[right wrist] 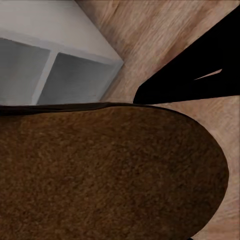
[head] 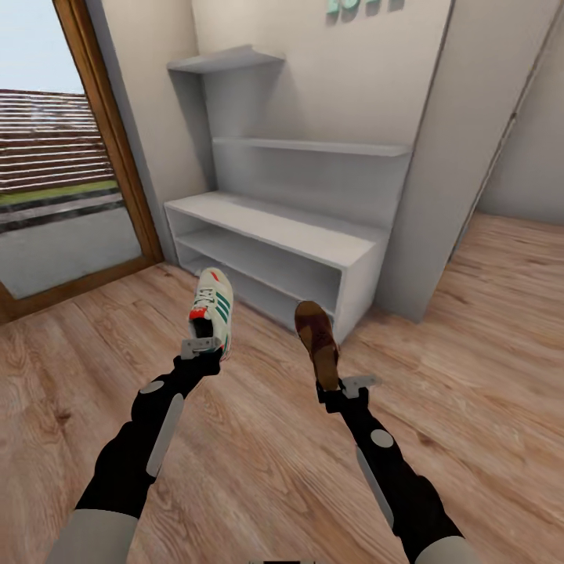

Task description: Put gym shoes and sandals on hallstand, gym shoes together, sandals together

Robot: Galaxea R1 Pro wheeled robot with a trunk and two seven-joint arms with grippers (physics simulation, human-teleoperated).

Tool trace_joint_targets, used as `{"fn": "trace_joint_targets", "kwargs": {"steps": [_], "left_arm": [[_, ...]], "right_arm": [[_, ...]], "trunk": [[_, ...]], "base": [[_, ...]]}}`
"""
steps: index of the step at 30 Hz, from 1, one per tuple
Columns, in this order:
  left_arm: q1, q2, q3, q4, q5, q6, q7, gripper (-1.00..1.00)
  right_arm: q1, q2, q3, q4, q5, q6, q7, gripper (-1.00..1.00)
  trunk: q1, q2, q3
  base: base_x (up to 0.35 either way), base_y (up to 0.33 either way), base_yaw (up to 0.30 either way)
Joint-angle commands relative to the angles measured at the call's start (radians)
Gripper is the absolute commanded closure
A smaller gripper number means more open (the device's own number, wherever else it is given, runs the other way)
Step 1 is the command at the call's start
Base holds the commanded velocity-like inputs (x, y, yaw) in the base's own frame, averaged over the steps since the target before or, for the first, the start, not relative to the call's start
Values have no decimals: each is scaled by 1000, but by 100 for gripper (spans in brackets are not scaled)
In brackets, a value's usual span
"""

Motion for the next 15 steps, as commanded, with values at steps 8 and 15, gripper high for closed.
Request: {"fn": "trace_joint_targets", "kwargs": {"steps": [8,15], "left_arm": [[0,0,1,-1,7,5,-1,100],[0,0,1,-1,7,5,-1,100]], "right_arm": [[0,0,0,-2,-3,5,-3,100],[0,0,0,-2,-3,5,-3,100]], "trunk": [[0,0,-1],[0,0,-1]], "base": [[230,294,271],[232,288,269]]}}
